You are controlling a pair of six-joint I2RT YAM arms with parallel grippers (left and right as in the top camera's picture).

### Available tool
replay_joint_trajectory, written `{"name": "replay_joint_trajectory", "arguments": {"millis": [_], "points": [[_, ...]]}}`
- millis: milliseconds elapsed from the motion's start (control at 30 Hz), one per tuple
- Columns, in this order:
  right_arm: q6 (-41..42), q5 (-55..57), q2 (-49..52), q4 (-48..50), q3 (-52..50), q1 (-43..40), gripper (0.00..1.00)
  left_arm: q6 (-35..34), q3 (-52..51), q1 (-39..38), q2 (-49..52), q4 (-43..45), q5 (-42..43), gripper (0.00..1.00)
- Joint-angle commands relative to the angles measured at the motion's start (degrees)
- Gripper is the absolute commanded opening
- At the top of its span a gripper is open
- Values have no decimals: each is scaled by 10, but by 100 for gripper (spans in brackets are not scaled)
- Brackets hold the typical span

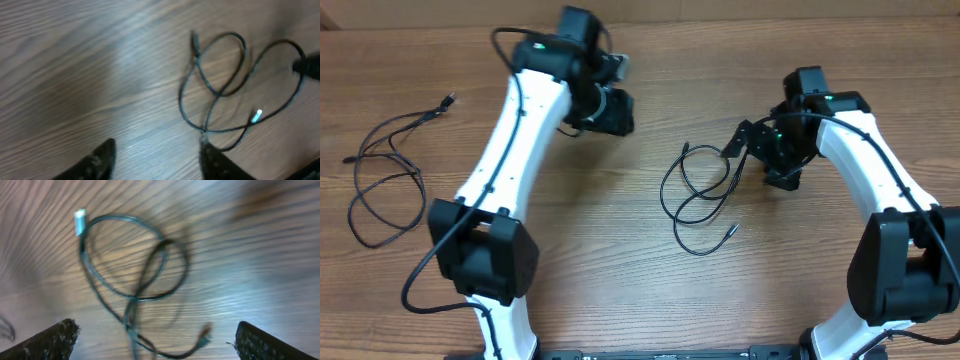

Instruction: Untangle cables

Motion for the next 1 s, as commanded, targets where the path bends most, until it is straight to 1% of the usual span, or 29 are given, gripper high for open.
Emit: {"name": "replay_joint_trajectory", "arguments": {"millis": [0,200,300,333,400,500,533,667,800,967], "points": [[41,54,1,-11,15,-50,100,9,0,-40,2,0,-24,48],[48,88,1,-30,15,-125,100,3,0,-97,30,1,-39,51],[48,115,1,-30,15,-149,100,-1,0,-119,56,3,-39,49],[48,116,1,-27,15,-154,100,9,0,-126,65,4,-39,49],[48,116,1,-19,15,-163,100,52,0,-143,84,8,-40,49],[48,116,1,-1,15,-167,100,100,0,-163,108,15,-39,54],[48,116,2,12,15,-168,100,126,0,-173,120,17,-39,56],[48,116,1,40,15,-168,100,185,0,-196,149,19,-39,56],[48,116,1,64,15,-167,100,221,0,-216,166,28,-39,56],[48,116,1,78,15,-167,100,224,0,-235,173,44,-52,57]]}}
